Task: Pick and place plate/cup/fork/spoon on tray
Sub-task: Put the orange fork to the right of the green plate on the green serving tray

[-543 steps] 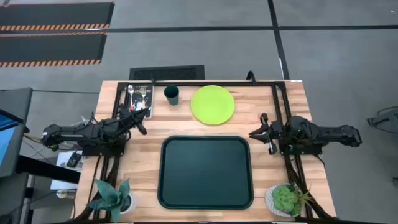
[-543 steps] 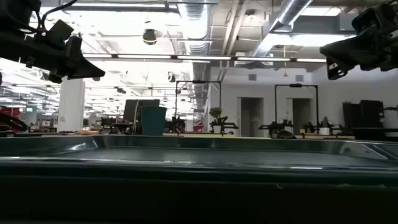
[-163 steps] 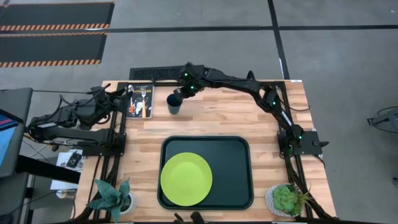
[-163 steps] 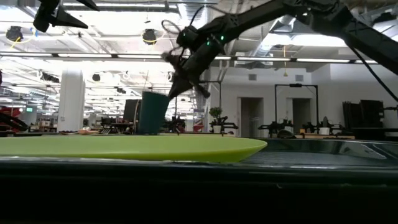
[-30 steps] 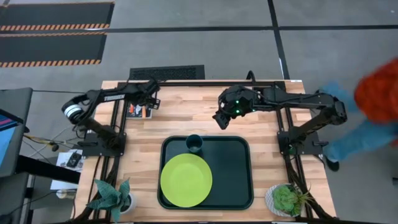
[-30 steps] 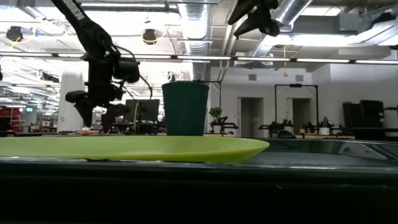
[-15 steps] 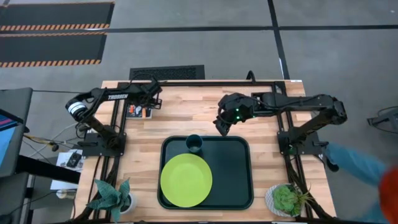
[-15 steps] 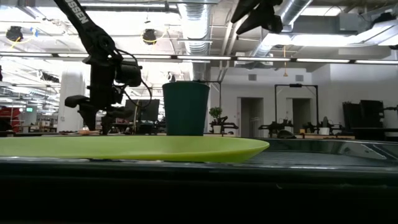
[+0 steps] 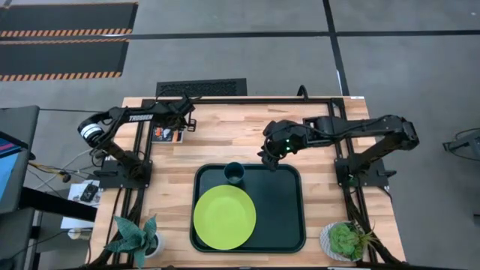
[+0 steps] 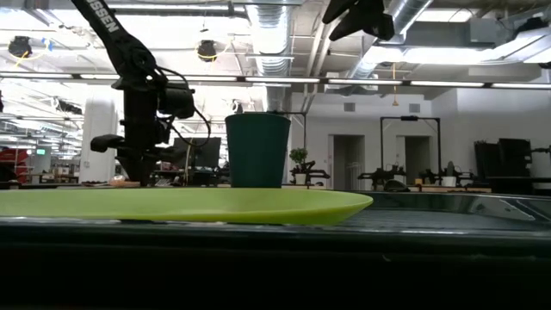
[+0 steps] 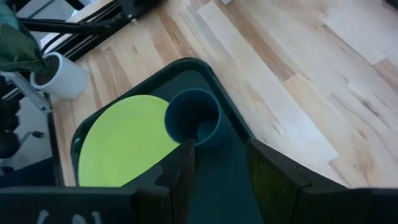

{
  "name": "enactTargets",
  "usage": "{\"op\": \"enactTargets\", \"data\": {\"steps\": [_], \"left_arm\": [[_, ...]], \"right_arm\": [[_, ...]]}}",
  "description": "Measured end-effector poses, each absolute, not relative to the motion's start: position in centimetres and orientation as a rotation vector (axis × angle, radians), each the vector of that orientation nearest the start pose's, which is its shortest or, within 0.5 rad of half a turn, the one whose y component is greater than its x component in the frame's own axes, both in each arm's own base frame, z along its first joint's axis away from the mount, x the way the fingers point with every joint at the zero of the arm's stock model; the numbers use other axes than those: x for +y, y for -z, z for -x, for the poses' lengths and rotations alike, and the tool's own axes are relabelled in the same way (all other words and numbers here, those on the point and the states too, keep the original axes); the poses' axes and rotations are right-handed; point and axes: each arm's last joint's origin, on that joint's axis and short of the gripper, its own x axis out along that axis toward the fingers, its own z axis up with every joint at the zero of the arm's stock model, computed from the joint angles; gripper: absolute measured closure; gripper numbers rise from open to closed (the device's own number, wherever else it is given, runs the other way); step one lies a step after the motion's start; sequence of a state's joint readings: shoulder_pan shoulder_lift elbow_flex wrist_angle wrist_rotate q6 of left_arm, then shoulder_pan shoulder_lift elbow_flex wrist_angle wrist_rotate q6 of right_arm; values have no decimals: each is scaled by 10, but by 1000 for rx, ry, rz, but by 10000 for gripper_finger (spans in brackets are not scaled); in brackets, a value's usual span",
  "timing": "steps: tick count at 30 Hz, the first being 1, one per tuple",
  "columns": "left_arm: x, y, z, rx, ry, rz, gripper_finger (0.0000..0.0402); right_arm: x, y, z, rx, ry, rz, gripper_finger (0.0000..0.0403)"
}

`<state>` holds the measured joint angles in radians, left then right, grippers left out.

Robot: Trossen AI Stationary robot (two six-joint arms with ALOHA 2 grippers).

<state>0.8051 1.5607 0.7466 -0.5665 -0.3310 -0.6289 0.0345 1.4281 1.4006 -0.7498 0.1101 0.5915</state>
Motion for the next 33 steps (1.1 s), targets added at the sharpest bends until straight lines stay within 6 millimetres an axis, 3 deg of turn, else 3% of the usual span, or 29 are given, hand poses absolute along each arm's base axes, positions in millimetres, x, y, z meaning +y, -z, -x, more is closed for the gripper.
{"op": "enactTargets", "data": {"steps": [6,16,26,33], "left_arm": [[180,-153,-162,1001,-1372,797,370],[165,-203,-166,707,-1271,743,367],[121,-264,-176,352,-962,667,364],[85,-290,-187,198,-785,573,370]], "right_arm": [[4,-350,-298,716,336,-496,233],[-8,-355,-300,598,520,-437,233],[-51,-358,-316,285,567,-504,233],[-77,-337,-353,161,408,-566,233]]}}
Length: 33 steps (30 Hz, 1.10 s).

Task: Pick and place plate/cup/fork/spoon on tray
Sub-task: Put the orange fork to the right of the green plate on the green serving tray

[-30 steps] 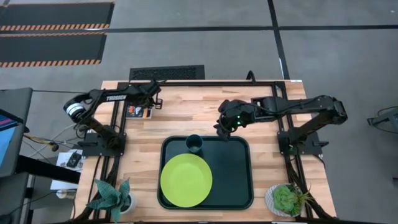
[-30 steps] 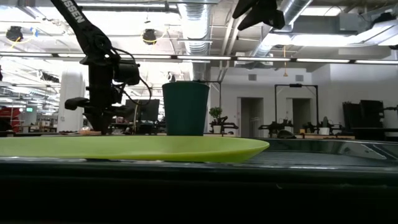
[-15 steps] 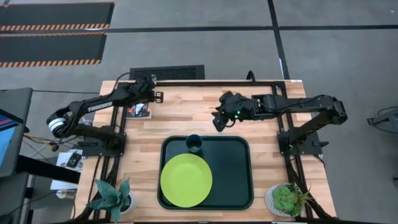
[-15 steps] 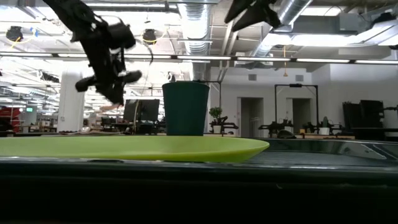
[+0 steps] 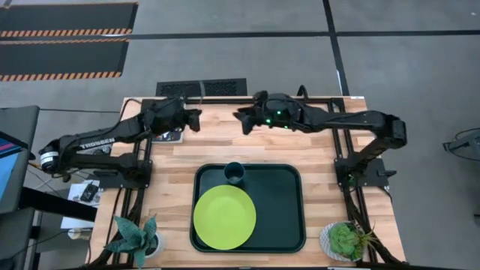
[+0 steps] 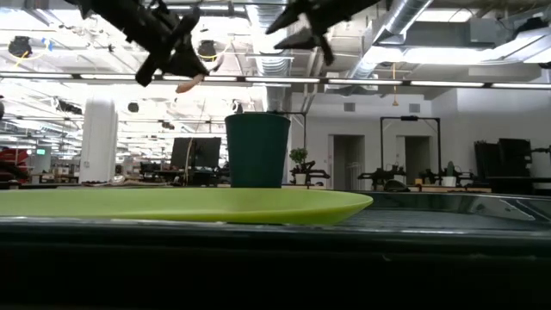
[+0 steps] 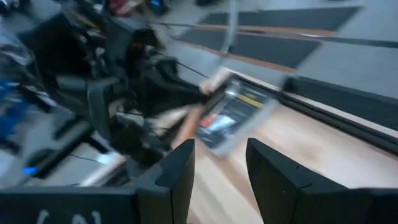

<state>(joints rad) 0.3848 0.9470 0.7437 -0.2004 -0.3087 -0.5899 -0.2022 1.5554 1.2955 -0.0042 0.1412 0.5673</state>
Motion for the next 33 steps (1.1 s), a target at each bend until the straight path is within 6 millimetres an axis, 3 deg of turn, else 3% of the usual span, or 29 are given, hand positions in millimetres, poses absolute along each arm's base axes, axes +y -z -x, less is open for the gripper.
{"op": "enactTargets", "data": {"steps": [6,13,17,21,25,33], "left_arm": [[61,-291,-199,188,-769,471,361],[44,-286,-206,234,-793,360,368],[39,-285,-208,241,-807,331,362],[36,-285,-209,235,-819,314,361],[36,-285,-209,236,-817,312,365],[33,-285,-211,237,-795,314,361]], "right_arm": [[-87,-310,-386,225,410,-500,233],[-91,-321,-412,197,385,-399,232],[-91,-338,-412,177,374,-346,219],[-90,-335,-413,220,377,-344,185],[-89,-345,-413,171,371,-352,155],[-93,-348,-413,138,379,-361,149]]}}
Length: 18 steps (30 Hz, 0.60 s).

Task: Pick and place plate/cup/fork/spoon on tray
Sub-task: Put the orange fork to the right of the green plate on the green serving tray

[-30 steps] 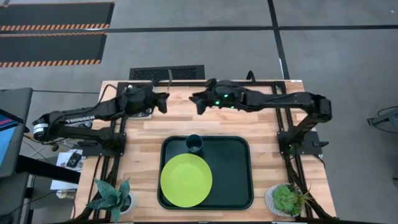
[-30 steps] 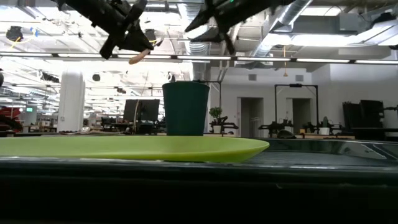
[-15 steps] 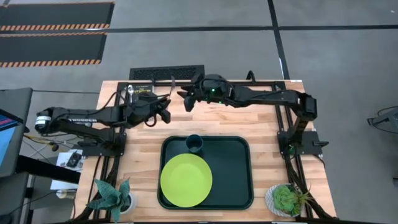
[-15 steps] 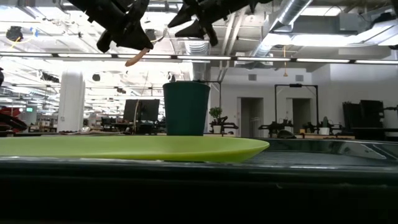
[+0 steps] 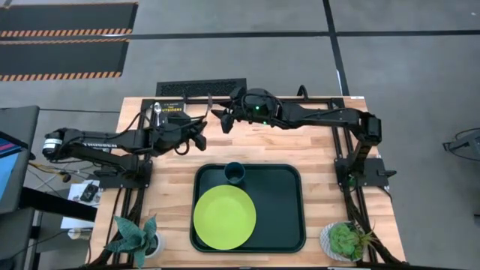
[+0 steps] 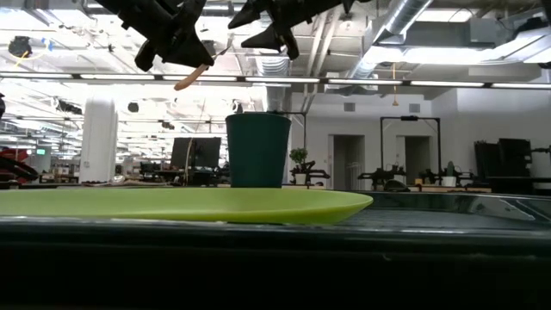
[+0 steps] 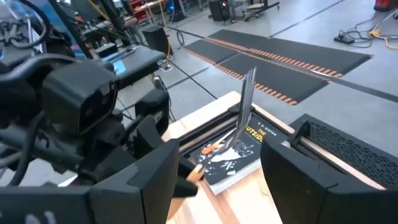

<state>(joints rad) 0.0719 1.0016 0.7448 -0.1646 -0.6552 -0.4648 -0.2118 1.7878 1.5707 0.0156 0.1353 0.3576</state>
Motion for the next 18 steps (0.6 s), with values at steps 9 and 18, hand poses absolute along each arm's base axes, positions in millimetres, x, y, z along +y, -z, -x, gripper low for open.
{"op": "enactTargets", "data": {"steps": [9,18], "left_arm": [[32,-285,-212,243,-748,333,362],[32,-285,-212,242,-740,343,362]], "right_arm": [[-101,-347,-411,143,401,-363,149],[-104,-347,-410,138,407,-372,149]]}}
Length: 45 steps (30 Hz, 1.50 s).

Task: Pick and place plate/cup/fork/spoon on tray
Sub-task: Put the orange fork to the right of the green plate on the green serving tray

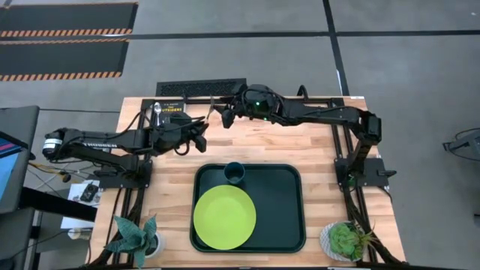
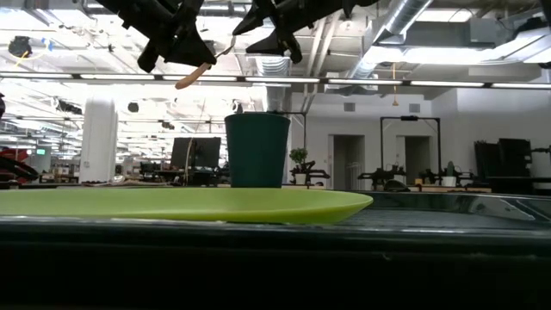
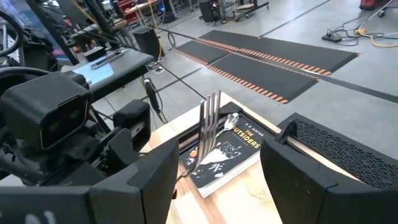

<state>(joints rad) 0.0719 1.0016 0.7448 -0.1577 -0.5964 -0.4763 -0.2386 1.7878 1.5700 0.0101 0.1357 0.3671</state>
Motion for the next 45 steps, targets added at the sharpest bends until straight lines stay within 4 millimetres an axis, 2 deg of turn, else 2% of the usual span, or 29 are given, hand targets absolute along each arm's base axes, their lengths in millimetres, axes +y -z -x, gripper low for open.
{"op": "enactTargets", "data": {"steps": [6,13,18,23,31,37,45], "left_arm": [[32,-285,-218,224,-720,338,361],[33,-274,-231,268,-722,304,361],[33,-275,-234,235,-716,309,361],[33,-275,-234,236,-720,308,361],[33,-275,-234,227,-723,326,361],[33,-275,-234,228,-722,327,360],[32,-273,-234,266,-676,308,340]], "right_arm": [[-104,-349,-411,121,407,-373,149],[-106,-348,-410,127,415,-373,149],[-107,-343,-409,173,429,-376,166],[-108,-340,-407,193,496,-379,204],[-110,-340,-407,180,500,-423,293],[-109,-341,-407,186,462,-423,386],[-110,-342,-406,193,430,-420,396]]}}
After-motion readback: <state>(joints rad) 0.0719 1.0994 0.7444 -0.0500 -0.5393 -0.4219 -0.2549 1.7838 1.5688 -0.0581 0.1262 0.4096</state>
